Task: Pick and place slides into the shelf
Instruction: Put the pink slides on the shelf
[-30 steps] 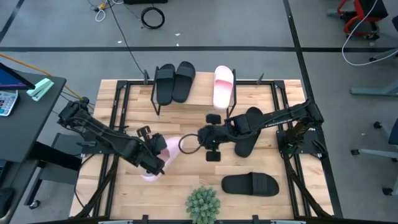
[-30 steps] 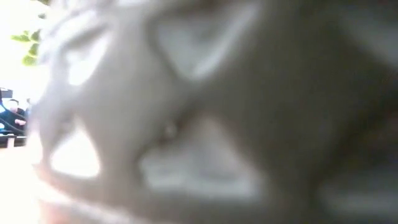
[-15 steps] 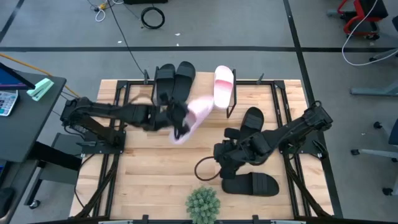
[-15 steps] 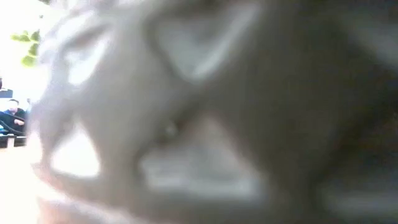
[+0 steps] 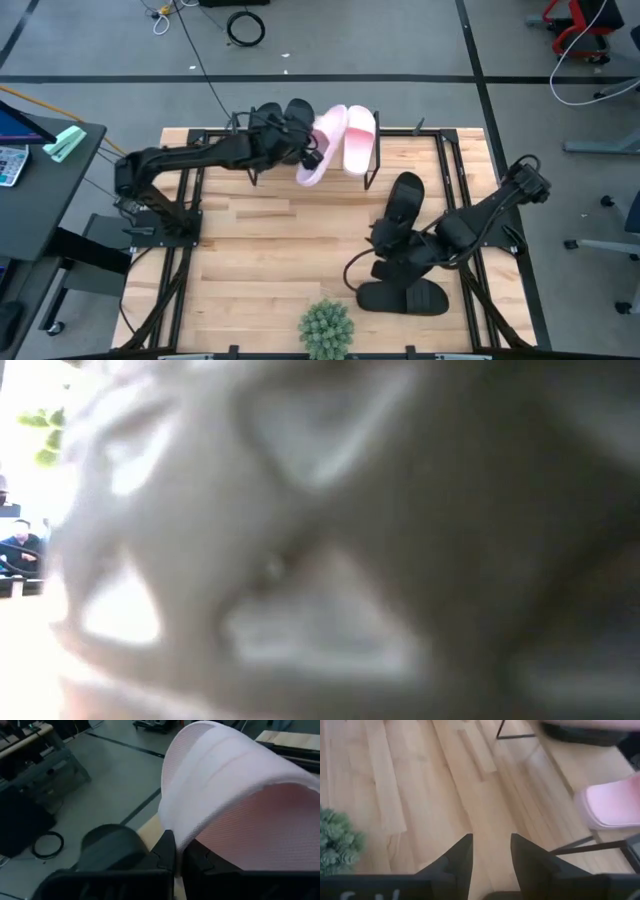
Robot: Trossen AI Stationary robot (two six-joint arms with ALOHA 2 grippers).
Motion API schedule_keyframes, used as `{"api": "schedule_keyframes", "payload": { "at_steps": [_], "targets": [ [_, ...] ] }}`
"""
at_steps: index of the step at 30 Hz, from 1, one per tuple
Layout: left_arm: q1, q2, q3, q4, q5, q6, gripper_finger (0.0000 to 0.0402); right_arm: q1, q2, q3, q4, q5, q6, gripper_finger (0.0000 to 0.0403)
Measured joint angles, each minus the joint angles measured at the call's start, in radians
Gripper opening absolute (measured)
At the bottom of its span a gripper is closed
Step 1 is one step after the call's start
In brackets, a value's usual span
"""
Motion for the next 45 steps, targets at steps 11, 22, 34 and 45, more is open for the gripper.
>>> {"api": "schedule_keyframes", "payload": {
  "at_steps": [11,22,34,45],
  "targets": [
    [0.083,0.14,-0.002,0.13,-0.017,-0.008,0.0014,0.001,-0.031,0.0,-0.022,0.017,0.005,0.0138],
    [0.13,0.147,-0.002,0.135,0.0,-0.035,0.0026,0.001,-0.025,-0.001,-0.038,0.015,0.01,0.0138],
    [0.129,0.193,-0.001,0.134,0.008,0.018,0.008,0.001,-0.025,-0.001,-0.038,0.014,0.01,0.0138],
    [0.129,0.192,-0.001,0.165,0.005,0.018,0.0189,0.001,-0.025,-0.001,-0.038,0.014,0.009,0.0138]
  ]
}}
